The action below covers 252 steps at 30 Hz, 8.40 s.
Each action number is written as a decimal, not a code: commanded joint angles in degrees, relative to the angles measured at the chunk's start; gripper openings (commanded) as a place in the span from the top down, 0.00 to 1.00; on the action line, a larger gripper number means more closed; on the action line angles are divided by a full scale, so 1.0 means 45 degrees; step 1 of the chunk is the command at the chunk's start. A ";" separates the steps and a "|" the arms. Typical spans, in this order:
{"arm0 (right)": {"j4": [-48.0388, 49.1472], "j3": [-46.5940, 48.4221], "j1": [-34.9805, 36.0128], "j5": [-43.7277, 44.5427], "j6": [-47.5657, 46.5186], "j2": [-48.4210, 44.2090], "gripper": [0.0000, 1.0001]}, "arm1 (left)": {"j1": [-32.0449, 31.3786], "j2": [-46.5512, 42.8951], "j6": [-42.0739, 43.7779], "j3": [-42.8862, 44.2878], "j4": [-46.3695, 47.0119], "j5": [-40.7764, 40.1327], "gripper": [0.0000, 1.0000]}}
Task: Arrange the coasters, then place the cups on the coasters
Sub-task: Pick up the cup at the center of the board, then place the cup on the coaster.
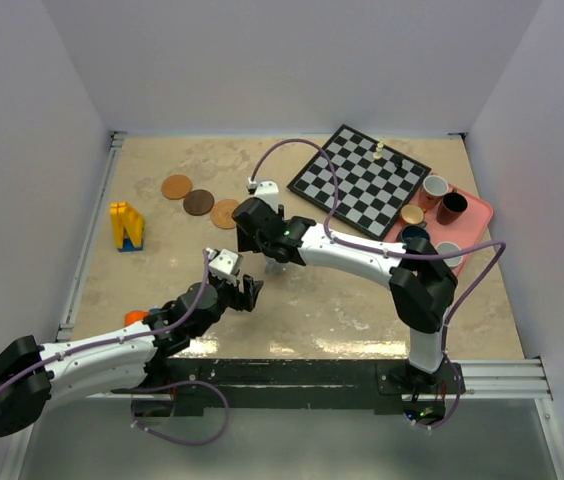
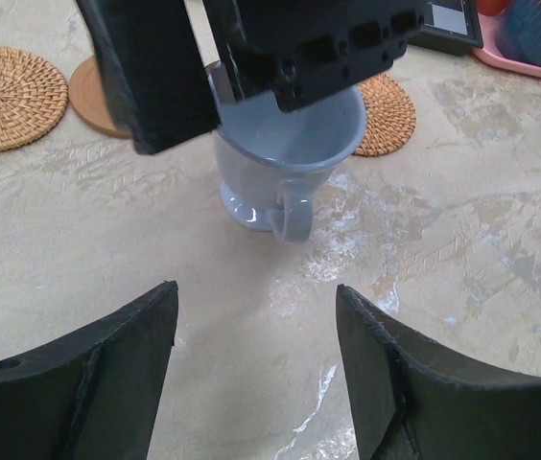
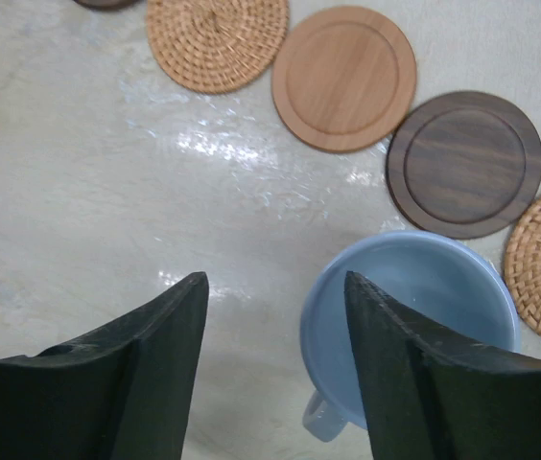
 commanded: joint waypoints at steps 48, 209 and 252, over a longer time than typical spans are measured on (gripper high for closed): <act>0.1070 -0.3267 -0.5502 -0.1519 -0.2476 -0.7483 0.30 | 0.0006 0.7096 -0.1363 0.4738 -0.0822 -0.1675 0.62; 0.2906 -0.5904 -0.5600 -0.0893 -0.4390 -0.9553 0.28 | 1.3287 1.2487 0.4302 1.1926 -0.0842 0.5219 1.00; 0.2945 -0.5905 -0.5600 -0.0776 -0.4429 -0.9495 0.27 | 1.3287 1.2917 0.3560 1.1867 -0.1115 0.5336 0.98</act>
